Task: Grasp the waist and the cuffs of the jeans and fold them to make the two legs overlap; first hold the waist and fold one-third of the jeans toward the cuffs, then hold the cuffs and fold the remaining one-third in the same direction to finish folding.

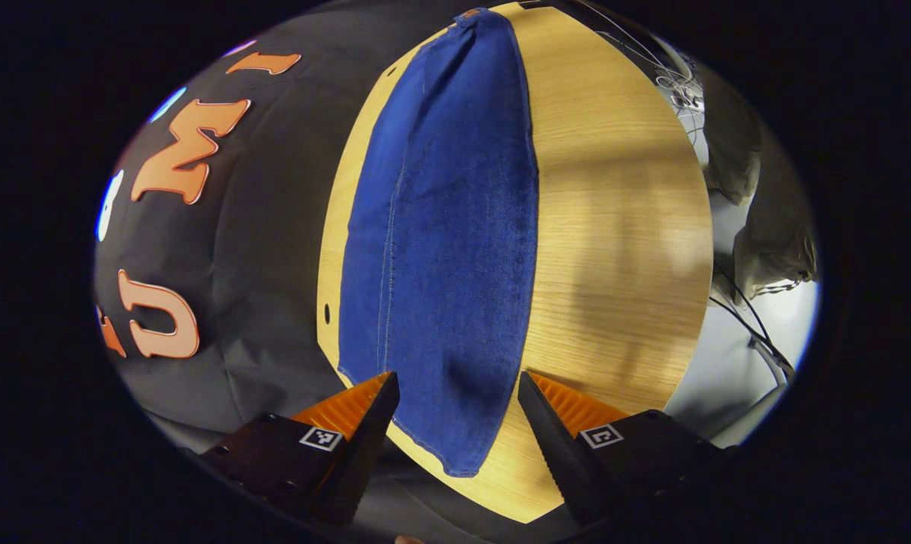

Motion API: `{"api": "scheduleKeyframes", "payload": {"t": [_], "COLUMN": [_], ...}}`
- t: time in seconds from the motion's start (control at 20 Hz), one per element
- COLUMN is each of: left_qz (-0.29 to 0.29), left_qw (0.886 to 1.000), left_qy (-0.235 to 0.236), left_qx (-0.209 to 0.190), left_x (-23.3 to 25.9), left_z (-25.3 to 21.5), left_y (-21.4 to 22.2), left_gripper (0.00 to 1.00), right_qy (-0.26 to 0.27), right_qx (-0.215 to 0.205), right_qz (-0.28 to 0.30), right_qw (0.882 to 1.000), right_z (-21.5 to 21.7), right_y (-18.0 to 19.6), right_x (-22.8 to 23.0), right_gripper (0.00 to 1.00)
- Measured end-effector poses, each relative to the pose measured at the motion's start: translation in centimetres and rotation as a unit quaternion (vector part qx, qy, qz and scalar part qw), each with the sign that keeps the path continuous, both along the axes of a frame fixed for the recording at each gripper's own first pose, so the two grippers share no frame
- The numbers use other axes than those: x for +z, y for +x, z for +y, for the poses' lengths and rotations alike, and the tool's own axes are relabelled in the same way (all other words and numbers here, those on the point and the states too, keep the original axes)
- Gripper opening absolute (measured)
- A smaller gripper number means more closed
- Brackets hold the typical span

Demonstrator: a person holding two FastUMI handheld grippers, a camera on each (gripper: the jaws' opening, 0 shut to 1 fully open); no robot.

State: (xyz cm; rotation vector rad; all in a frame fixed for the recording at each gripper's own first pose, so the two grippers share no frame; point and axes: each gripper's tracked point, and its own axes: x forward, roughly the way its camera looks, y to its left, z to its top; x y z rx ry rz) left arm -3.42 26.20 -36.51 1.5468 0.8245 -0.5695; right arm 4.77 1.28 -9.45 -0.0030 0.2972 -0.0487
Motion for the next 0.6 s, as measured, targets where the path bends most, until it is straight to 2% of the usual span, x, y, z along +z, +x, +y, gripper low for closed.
{"api": "scheduleKeyframes", "payload": {"t": [0.25,0.45,0.5,0.6], "left_qz": [0.014,0.009,0.004,-0.003], "left_qw": [1.0,1.0,1.0,0.999], "left_qy": [0.012,0.008,0.008,0.015], "left_qx": [-0.017,-0.012,-0.015,-0.03], "left_x": [-0.7,-1.1,-1.3,-1.3], "left_z": [0.3,0.5,0.6,0.9], "left_y": [0.5,2.6,3.4,4.7], "left_gripper": [0.95,0.91,0.88,0.88], "right_qy": [0.001,0.01,0.01,0.007], "right_qx": [-0.005,-0.007,-0.007,-0.008], "right_qz": [0.007,0.014,0.015,0.017], "right_qw": [1.0,1.0,1.0,1.0], "right_z": [-0.1,0.2,0.1,0.4], "right_y": [0.1,0.3,0.4,0.5], "right_x": [-0.5,-0.8,-0.8,-0.5], "right_gripper": [0.98,0.98,0.98,1.0]}}
